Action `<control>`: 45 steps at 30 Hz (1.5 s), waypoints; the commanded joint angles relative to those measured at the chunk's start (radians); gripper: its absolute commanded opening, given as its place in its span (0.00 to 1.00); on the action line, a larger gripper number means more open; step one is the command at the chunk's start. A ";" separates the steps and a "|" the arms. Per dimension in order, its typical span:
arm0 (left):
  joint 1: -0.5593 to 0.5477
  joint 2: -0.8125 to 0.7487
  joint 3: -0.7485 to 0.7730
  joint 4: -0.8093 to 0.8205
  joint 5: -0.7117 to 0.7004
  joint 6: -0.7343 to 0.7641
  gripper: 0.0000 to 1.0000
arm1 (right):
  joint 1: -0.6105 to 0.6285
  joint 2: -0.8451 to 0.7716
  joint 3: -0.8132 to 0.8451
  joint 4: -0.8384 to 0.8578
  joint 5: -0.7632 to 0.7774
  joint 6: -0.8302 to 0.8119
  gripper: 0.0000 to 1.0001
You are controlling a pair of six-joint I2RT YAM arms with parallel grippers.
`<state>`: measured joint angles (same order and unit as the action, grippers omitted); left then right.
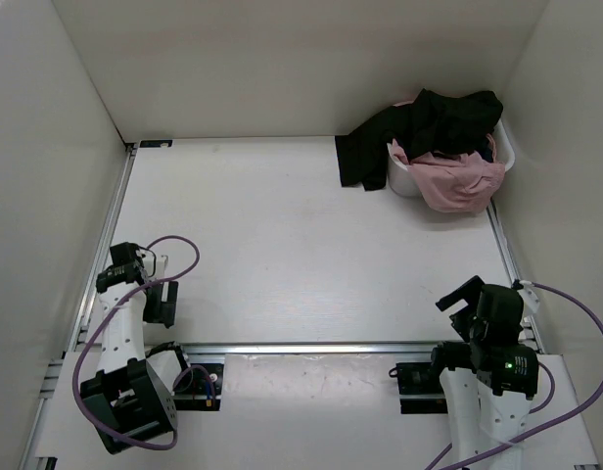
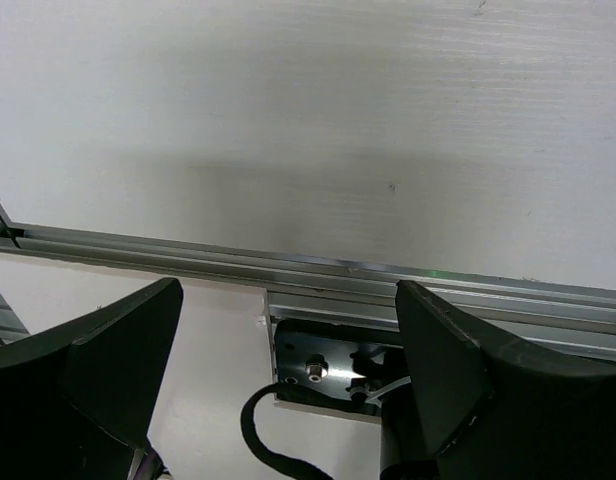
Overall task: Fold and stack the trousers
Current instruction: Grab the trousers from the pile
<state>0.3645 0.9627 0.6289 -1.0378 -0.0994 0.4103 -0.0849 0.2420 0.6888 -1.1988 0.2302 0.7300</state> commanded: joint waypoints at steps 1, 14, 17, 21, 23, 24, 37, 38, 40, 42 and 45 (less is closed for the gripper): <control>-0.002 -0.021 -0.003 0.025 0.029 0.004 1.00 | -0.001 0.031 0.011 -0.052 -0.049 0.034 0.99; -0.012 0.258 0.838 0.194 -0.117 0.257 1.00 | -0.001 0.982 0.780 0.420 -0.032 -0.405 0.99; -0.045 0.441 1.188 0.194 -0.157 0.297 1.00 | -0.010 1.268 1.096 0.439 0.000 -0.438 0.99; -0.096 0.531 1.315 0.194 -0.106 0.262 1.00 | -0.019 1.578 1.360 0.505 0.000 -0.449 0.99; -0.137 0.531 1.243 0.194 -0.028 0.252 1.00 | -0.030 1.781 1.572 0.496 0.000 -0.440 0.99; -0.156 0.516 1.209 0.194 0.001 0.252 1.00 | -0.030 1.842 1.641 0.496 -0.015 -0.440 0.99; -0.331 0.650 1.080 0.111 0.044 0.087 0.89 | -0.039 2.008 1.661 0.723 -0.080 -0.406 0.18; -0.331 0.650 1.080 0.111 0.056 0.078 0.89 | -0.039 1.990 1.661 0.714 -0.080 -0.406 0.00; -0.331 0.625 1.066 0.102 0.056 0.078 0.89 | -0.030 1.897 1.634 0.714 -0.071 -0.406 0.00; -0.331 0.588 1.028 0.102 0.056 0.067 0.89 | 0.010 1.761 1.576 0.714 -0.014 -0.443 0.00; -0.331 0.545 0.970 0.093 0.030 0.067 0.90 | 0.117 1.558 1.525 0.714 0.062 -0.573 0.00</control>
<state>0.0357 1.6043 1.6432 -0.9184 -0.0631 0.5003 -0.0795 2.1174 2.2032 -0.5598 0.2073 0.2863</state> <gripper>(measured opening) 0.893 0.011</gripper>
